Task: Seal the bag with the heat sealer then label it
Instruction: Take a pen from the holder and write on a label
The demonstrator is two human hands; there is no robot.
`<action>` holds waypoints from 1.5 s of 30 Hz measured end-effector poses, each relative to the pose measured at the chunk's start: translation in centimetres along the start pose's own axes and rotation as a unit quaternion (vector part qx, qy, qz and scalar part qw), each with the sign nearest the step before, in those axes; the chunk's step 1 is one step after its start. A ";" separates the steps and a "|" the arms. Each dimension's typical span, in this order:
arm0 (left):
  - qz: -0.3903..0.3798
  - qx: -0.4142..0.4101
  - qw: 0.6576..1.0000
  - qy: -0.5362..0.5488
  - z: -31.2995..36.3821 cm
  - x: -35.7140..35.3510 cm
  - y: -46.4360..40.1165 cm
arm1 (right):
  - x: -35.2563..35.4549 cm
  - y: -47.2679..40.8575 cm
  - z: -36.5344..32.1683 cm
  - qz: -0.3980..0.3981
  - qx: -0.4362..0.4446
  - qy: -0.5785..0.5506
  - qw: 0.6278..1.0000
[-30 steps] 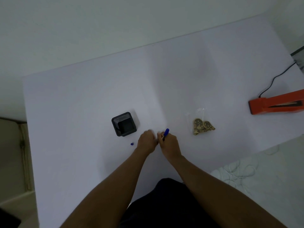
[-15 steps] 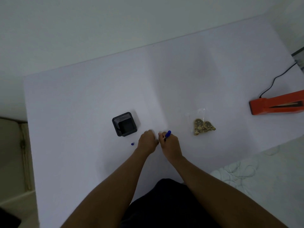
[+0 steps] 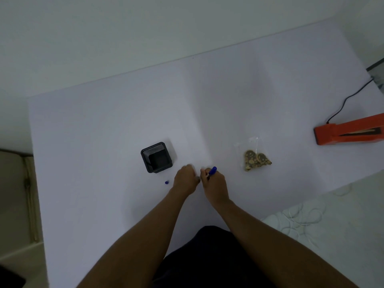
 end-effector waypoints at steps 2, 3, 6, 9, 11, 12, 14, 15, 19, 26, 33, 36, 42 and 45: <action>0.002 0.000 1.000 0.001 0.0 0.0 0.0 | 0.0 0.0 0.0 0.001 -0.004 -0.003 1.000; 0.002 -0.001 1.000 0.001 0.1 0.1 0.1 | -0.1 0.0 0.0 0.003 -0.008 -0.006 1.000; 0.000 0.000 1.000 -0.001 0.2 0.1 0.1 | 0.1 0.0 0.0 0.006 -0.012 -0.011 1.000; -0.002 0.000 1.000 -0.001 0.2 0.1 0.1 | 0.3 0.0 -0.2 0.010 -0.007 -0.010 1.000; -0.001 0.001 1.000 0.001 0.1 0.1 0.1 | 0.4 0.0 -0.2 0.012 -0.010 -0.007 1.000; 0.000 0.002 1.000 0.001 0.1 0.2 0.2 | 0.4 0.1 -0.3 0.011 -0.011 -0.005 1.000; 0.002 0.003 1.000 0.001 0.2 0.2 0.2 | 0.1 0.2 -0.2 0.011 -0.013 -0.011 1.000; 0.002 0.004 1.000 0.002 0.2 0.2 0.2 | 0.0 0.3 -0.1 0.010 -0.017 -0.015 1.000; 0.007 0.000 1.000 0.002 0.1 0.2 0.1 | -0.7 0.5 0.2 -0.010 -0.032 -0.012 0.999; 0.010 0.000 1.000 -0.012 0.5 0.4 0.3 | -0.5 0.5 -0.4 -0.014 -0.008 0.013 1.000; 0.006 0.009 1.000 -0.002 0.2 0.2 0.2 | -0.2 0.2 -0.2 -0.003 -0.010 0.015 1.000; 0.006 0.012 1.000 -0.001 0.1 0.2 0.1 | -0.2 0.2 -0.1 -0.003 -0.016 0.010 1.000; -0.001 0.012 1.000 -0.012 0.3 0.2 0.2 | 0.5 0.0 -0.4 0.002 -0.019 -0.010 1.000; -0.002 0.009 1.000 -0.010 0.5 0.2 0.3 | 0.6 -0.1 -0.4 -0.001 -0.012 -0.006 1.000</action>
Point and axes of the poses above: each hand's wrist, its own y-axis away from the middle knuckle, its own x-axis out of the back of the hand, z = x × y, the point moved 9 cm from there along -y, towards the middle knuckle, and after that the axes turned 13 degrees about y, right-handed, at the moved point
